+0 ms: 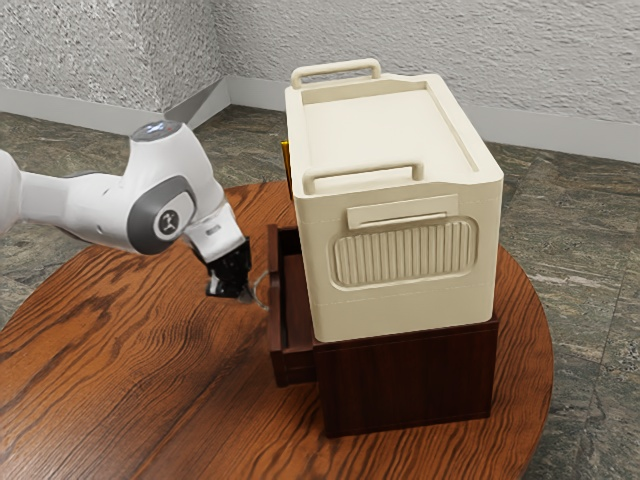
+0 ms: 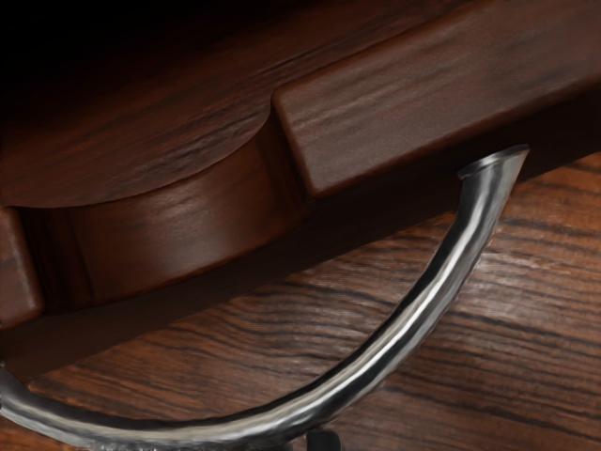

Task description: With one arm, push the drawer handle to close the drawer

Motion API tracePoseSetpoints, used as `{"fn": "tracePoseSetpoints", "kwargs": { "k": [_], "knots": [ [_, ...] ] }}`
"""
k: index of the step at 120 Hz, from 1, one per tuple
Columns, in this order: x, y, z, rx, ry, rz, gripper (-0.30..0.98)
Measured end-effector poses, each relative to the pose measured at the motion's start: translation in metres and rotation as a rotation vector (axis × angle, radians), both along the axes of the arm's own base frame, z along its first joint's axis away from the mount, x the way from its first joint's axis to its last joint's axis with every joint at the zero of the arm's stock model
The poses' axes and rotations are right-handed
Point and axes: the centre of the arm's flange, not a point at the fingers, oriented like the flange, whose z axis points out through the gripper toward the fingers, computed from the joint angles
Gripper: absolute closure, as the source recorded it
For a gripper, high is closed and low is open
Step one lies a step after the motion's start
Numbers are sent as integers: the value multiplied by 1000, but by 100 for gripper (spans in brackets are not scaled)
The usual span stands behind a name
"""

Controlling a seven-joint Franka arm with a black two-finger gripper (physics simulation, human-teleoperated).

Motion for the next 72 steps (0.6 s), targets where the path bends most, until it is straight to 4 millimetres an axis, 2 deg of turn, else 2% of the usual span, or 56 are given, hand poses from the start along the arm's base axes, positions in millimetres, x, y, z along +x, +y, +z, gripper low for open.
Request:
{"fn": "tracePoseSetpoints", "kwargs": {
  "k": [72],
  "knots": [
    [9,-24,3,-52,-41,-2,78]
  ]
}}
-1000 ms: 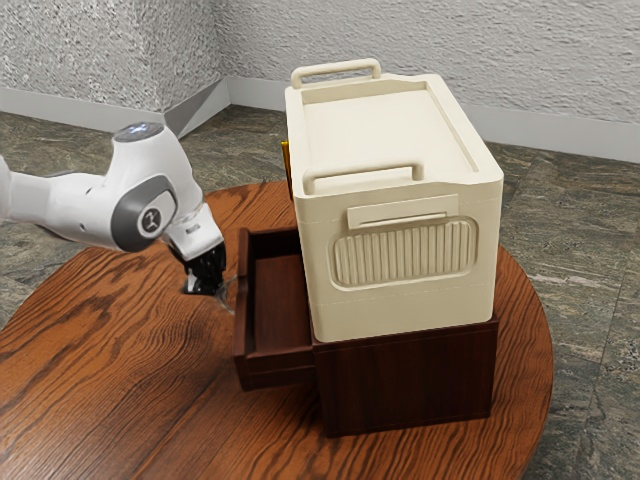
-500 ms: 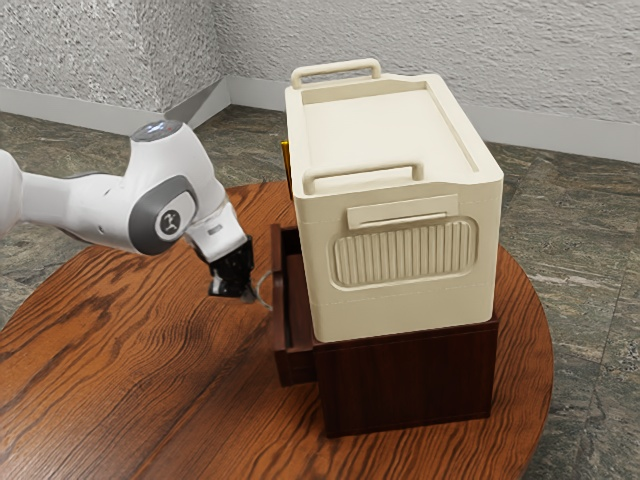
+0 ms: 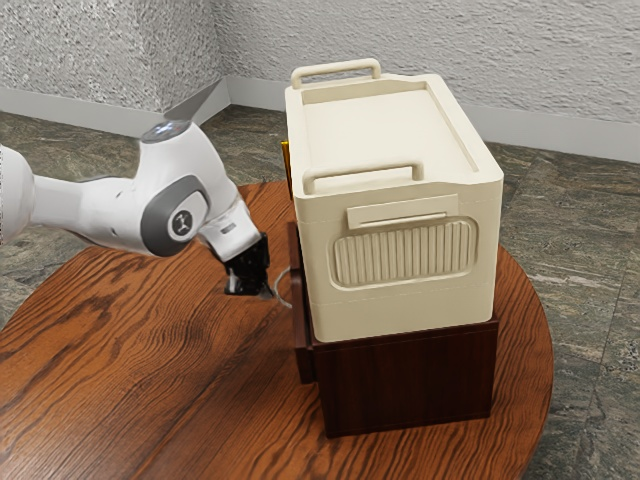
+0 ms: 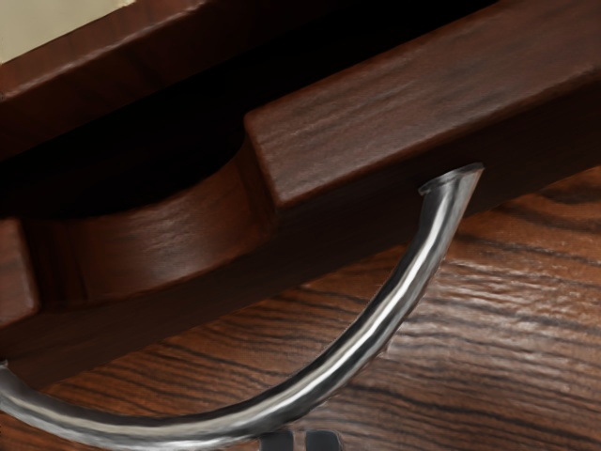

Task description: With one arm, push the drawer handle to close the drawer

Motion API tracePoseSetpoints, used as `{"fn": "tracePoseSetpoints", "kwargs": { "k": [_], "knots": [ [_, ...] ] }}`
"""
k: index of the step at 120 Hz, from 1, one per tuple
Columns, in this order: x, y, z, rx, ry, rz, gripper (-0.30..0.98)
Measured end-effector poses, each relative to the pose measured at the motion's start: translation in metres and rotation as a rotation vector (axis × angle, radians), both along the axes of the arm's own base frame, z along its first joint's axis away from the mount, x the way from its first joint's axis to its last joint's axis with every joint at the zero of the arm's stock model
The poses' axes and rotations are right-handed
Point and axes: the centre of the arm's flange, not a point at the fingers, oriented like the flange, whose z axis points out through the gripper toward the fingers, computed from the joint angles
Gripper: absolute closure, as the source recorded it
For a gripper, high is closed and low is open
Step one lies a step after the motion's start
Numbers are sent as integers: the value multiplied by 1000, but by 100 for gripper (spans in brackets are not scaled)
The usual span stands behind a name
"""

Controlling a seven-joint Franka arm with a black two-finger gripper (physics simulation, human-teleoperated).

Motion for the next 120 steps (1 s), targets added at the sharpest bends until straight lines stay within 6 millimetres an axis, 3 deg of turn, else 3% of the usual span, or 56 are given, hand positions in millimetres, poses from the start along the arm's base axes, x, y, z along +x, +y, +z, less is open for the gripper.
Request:
{"fn": "tracePoseSetpoints", "kwargs": {
  "k": [61,84,90,99,111,120],
  "knots": [
    [9,-15,-1,-34,-27,0,78],
    [8,-11,6,-36,-40,13,78],
    [3,-10,18,-25,-46,11,75],
    [-11,-2,56,16,-60,11,61],
    [-30,56,98,39,-40,130,39],
    [-43,81,112,38,12,209,27]
  ]
}}
